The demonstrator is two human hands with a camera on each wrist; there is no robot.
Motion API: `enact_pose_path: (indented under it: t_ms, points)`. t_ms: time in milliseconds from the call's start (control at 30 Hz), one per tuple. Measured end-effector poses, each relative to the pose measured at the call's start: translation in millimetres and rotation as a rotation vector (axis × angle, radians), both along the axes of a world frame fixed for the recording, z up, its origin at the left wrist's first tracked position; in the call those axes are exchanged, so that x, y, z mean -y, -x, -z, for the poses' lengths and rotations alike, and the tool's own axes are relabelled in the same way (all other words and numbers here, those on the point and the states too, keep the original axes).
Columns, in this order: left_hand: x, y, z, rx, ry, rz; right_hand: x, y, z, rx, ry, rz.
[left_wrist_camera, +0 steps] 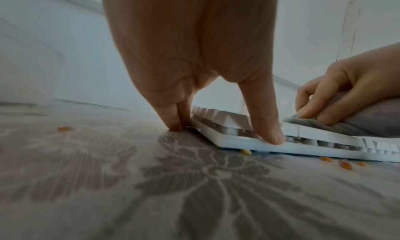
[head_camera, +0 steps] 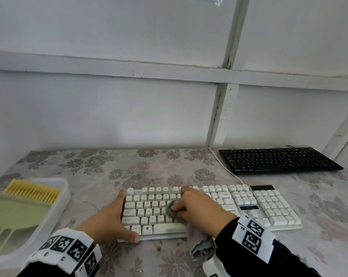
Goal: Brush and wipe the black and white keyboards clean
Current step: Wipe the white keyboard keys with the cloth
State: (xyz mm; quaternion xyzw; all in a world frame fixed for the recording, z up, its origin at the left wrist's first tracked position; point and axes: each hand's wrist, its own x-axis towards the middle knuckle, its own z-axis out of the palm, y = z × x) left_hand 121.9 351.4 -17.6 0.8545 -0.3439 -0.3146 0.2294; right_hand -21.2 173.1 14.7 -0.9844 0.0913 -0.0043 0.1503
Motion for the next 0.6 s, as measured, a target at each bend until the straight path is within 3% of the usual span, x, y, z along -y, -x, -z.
enact_pose_path:
  t_ms: [367,600]
  points:
    - [0,1,-1,0.004,-0.006,0.007,28,20,-4,-0.104,0.115,0.189]
    - [0,2,-3,0.001,-0.007,0.007,6,6,-5,-0.001,0.009,0.007]
